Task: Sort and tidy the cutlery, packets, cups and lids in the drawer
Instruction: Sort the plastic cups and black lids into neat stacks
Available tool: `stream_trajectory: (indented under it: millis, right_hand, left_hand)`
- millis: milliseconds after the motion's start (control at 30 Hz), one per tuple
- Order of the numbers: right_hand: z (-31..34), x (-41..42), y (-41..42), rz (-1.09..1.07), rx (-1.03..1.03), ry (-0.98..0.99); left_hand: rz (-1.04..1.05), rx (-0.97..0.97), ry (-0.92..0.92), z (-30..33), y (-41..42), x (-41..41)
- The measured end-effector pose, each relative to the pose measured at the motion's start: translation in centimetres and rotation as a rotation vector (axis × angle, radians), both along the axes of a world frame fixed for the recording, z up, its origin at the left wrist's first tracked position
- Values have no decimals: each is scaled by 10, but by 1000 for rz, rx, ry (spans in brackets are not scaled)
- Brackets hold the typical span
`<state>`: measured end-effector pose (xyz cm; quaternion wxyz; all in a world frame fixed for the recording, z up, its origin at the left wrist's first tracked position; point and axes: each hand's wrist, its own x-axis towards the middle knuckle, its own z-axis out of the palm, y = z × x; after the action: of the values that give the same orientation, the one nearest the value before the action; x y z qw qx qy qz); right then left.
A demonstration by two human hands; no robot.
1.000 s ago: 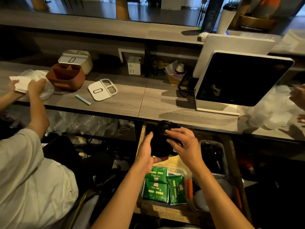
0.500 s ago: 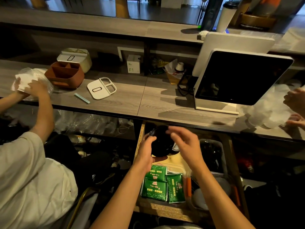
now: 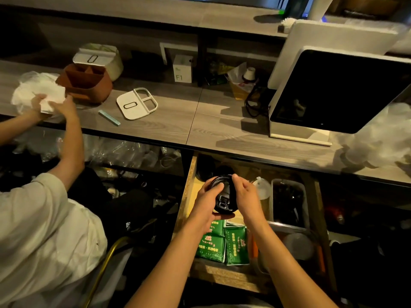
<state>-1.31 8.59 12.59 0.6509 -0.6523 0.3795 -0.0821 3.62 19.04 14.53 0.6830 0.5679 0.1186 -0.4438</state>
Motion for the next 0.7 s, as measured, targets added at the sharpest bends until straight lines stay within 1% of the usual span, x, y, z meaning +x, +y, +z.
stream_trajectory:
  millis: [67, 100, 200, 267, 367, 500, 600, 700]
  right_hand:
    - [-11, 0, -1, 13, -37, 40]
    - [-14, 1, -4, 15, -15, 46]
    - [-28, 5, -14, 72, 140, 60]
    - [-40, 6, -23, 122, 214, 86]
    - [-66, 7, -37, 71, 294, 103]
    - [-102, 12, -56, -9, 277, 141]
    - [-129, 16, -69, -73, 297, 141]
    - [-150, 23, -76, -72, 335, 141]
  left_hand:
    - [1, 33, -39, -9, 0, 3]
    - [-6, 56, -84, -15, 0, 4]
    - [-20, 125, -163, -36, -3, 12]
    - [-7, 148, -147, -51, -8, 18]
    - [-50, 179, -128, -74, -22, 29]
    - [-136, 261, -41, -104, -49, 41]
    - [-144, 315, -17, -130, -65, 48]
    - [-132, 339, -8, -150, -73, 60]
